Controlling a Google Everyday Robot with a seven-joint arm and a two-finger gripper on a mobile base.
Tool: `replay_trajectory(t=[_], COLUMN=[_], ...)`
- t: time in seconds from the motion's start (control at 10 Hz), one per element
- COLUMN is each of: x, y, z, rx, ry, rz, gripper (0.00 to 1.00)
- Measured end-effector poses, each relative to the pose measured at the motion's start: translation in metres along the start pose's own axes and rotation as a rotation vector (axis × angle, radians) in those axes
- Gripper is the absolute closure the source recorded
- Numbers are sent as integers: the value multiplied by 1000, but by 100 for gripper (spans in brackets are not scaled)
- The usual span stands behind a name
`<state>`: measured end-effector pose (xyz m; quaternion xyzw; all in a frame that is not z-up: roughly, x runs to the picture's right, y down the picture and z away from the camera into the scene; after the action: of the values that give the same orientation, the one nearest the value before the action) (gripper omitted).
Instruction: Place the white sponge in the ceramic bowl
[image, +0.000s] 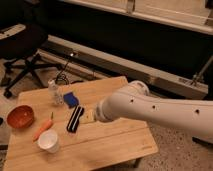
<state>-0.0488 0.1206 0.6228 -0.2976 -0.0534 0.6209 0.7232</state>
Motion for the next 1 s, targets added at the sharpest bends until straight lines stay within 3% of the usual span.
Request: replay_trajectory(t=[0.6,1.0], x=[-4,-65], y=[0,-1], z=[-1,-5], rx=[4,73], ry=[-9,-91], rz=[-15,-159], gripper=[20,20])
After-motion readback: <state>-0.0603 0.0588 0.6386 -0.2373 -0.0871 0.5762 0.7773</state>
